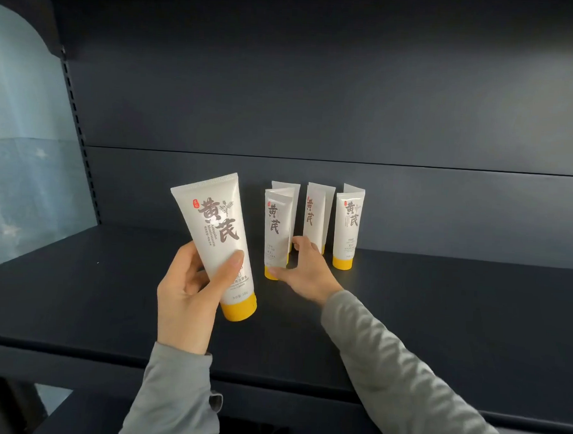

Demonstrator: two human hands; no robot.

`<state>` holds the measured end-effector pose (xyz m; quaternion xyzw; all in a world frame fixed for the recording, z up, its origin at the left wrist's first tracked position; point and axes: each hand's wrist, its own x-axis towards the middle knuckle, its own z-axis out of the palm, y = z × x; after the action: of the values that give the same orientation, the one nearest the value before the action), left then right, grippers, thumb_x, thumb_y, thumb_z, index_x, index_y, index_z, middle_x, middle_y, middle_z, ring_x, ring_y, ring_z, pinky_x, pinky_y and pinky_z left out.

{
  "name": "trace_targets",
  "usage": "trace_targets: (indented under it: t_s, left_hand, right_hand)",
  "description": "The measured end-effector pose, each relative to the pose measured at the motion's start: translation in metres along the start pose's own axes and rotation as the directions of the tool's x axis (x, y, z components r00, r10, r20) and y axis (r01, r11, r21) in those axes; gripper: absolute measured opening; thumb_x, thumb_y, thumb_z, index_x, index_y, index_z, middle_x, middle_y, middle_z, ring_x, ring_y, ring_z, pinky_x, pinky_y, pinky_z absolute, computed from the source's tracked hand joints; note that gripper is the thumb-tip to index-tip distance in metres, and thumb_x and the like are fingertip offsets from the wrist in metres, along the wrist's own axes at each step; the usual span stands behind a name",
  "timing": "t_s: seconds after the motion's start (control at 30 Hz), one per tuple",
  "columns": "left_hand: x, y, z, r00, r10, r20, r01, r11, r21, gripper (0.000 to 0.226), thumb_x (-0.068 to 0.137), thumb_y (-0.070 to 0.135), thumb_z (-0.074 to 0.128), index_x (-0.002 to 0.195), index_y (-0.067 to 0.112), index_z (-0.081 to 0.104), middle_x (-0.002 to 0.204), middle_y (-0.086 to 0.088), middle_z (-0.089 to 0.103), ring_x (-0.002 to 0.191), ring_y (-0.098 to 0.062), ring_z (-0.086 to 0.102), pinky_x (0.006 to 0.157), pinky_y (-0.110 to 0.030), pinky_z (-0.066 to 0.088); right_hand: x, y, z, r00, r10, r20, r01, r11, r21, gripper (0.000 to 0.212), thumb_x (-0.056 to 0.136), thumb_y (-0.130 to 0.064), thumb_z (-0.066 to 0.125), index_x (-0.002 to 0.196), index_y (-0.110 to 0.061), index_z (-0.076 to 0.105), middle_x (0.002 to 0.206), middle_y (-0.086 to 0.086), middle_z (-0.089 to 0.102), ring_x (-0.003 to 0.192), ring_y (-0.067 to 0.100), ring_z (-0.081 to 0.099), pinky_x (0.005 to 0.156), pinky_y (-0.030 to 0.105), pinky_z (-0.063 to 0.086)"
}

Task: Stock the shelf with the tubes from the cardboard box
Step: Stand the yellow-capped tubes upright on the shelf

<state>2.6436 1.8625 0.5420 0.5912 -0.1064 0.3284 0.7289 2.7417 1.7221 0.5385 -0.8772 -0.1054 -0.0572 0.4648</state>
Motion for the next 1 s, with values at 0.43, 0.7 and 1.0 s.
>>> trace_targets:
  t_s: [0.43, 0.7, 1.0]
  left_hand:
    - [0.001, 0.007, 0.046, 0.985, -0.068, 0.157, 0.072, 0.997, -0.021, 0.04, 0.059, 0.026, 0.072, 0.097, 0.018, 0.061, 0.099, 0.001, 0.07, 0.093, -0.016, 0.068, 0.076, -0.037, 0.058]
    - [-0.005, 0.003, 0.08, 0.987, -0.047, 0.154, 0.048, 0.999, -0.003, 0.029, 0.07, 0.011, 0.077, 0.09, 0.025, 0.062, 0.091, 0.008, 0.07, 0.085, -0.009, 0.068, 0.067, -0.021, 0.056]
    - [-0.013, 0.0, 0.077, 0.995, 0.018, 0.1, -0.031, 0.991, 0.129, 0.031, 0.072, 0.019, 0.077, 0.091, 0.034, 0.058, 0.092, 0.019, 0.067, 0.091, -0.003, 0.064, 0.072, -0.02, 0.055]
  right_hand:
    - [-0.114, 0.001, -0.029, 0.904, -0.383, -0.192, 0.42, 0.879, 0.225, 0.064, 0.086, -0.019, 0.067, 0.135, -0.046, 0.035, 0.13, -0.034, 0.046, 0.125, -0.009, 0.042, 0.102, 0.016, 0.038]
    - [-0.102, -0.003, -0.026, 0.826, -0.362, -0.432, 0.476, 0.859, 0.189, 0.064, 0.081, -0.013, 0.072, 0.134, -0.034, 0.043, 0.12, -0.018, 0.059, 0.109, 0.002, 0.058, 0.086, 0.014, 0.049]
    - [-0.096, -0.003, -0.021, 0.793, -0.371, -0.483, 0.45, 0.891, 0.055, 0.058, 0.078, -0.022, 0.074, 0.13, -0.025, 0.049, 0.112, -0.011, 0.054, 0.101, 0.001, 0.055, 0.083, 0.012, 0.047]
